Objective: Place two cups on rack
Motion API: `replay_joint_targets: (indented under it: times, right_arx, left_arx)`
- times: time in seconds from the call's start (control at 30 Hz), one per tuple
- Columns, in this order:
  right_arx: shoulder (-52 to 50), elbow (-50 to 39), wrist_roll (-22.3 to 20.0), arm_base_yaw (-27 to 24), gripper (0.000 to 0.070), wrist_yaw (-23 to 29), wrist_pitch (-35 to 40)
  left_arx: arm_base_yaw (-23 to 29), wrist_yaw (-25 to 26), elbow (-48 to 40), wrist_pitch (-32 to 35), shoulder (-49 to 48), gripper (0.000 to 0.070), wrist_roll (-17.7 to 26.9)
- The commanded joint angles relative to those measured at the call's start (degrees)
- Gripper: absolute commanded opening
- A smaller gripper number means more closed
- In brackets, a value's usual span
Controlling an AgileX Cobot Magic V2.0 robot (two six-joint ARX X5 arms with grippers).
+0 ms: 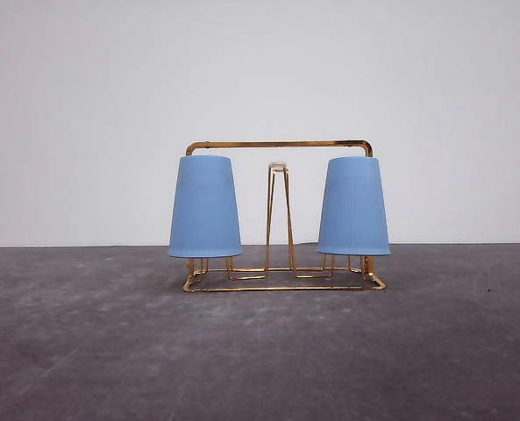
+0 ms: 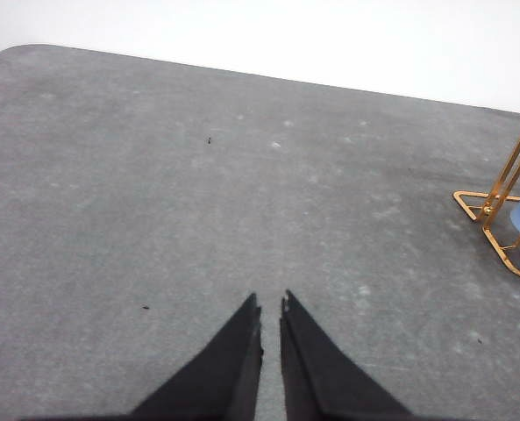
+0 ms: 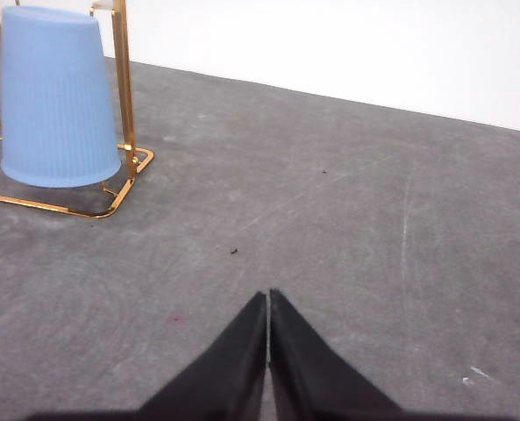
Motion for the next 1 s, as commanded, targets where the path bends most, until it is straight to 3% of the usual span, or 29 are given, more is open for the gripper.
replay_joint_targets:
  times: [0.0,0.97]
  right_arx:
    - [-0.04,-0.26,0.68,0.13,0.0,-0.04,0.68]
    - [-0.04,-0.26,0.68,0.13,0.0,-0.04,0.68]
  left_arx:
    - [0.0,-0.11,-0.79,0.0,-0.07,0.0022,0.04]
    - [0.0,-0.11,-0.79,0.0,-0.09,0.0022,0.04]
